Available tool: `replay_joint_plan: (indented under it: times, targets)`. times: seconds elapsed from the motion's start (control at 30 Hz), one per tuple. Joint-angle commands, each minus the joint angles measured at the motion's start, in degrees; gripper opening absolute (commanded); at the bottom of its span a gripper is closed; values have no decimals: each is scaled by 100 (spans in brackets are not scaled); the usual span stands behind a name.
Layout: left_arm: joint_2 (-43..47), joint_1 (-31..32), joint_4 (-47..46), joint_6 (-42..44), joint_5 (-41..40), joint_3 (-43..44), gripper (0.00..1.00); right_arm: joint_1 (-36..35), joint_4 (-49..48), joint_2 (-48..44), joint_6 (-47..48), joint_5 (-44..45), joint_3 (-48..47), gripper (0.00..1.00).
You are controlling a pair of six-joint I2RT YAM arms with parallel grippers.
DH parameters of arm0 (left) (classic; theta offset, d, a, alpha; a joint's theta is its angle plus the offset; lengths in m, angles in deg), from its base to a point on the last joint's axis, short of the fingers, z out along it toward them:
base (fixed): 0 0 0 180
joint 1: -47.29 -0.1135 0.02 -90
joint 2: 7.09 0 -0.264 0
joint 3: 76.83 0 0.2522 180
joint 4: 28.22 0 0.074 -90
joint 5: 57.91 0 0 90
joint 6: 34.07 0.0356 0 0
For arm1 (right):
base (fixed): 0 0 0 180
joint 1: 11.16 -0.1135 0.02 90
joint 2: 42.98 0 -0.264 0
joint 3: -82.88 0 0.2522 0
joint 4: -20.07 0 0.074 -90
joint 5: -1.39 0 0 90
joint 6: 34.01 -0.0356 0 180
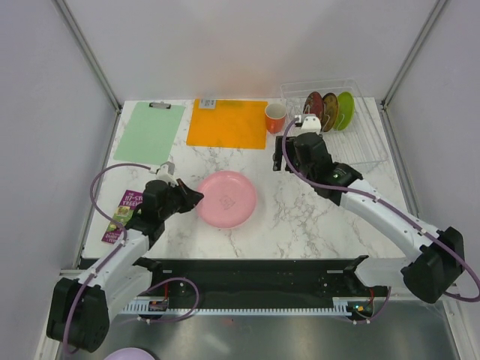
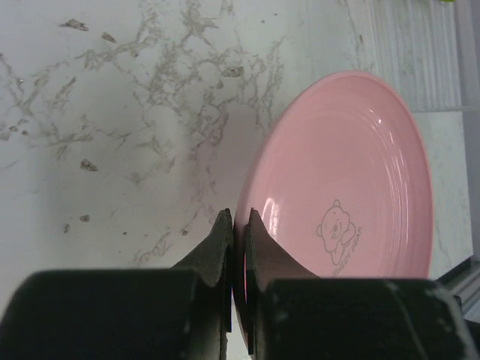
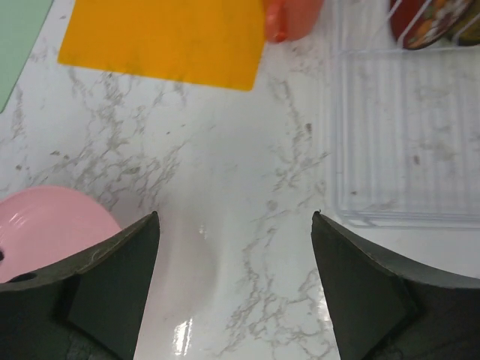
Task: Unload the plates from the dish rack
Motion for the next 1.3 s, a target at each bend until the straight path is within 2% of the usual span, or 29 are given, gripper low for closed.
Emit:
replay_joint_plan:
  times: [0.0,0.3,0.4,0.53,0.6,0.63,0.77,0.9,1.07,1.23,1.27]
  targets:
    - [-539,11,-349,276,-659,115,2,212,404,-265,560,1046,-455,90]
    - [-2017,12,-650,654,-1222,817,2,1248,597,234,929,1187,-1290,93]
    - [-2422,12,-650,829,-1468,1045,15,1635,641,735,1087,1248,-1694,93]
    - [-2739,3,-369,979,-1627,1354,69,2126,641,1735,1193,1310,-2300,93]
    - [-2801,3,-202,1023,-1715,1441,73,2251,694,2245,1175,1258,-2739,93]
    - [-2792,11,-140,1041,-1750,1451,79,2373,694,2422,1193,1275,-2871,93]
    - [-2643,12,97,1041,-1759,1424,81,2576,685,3433,1368,1169,-3880,91]
    - [-2038,12,326,822,-1768,1214,81,2664,668,4477,1527,1064,-4804,89]
    - [-1272,20,579,874,-1759,1064,82,2682,676,5183,1799,1055,-5727,84]
    - [-920,20,792,1067,-1803,1231,83,2682,633,5684,1931,959,-6106,61]
    - [-885,20,844,1120,-1803,1292,83,2682,624,5737,1983,906,-6185,51]
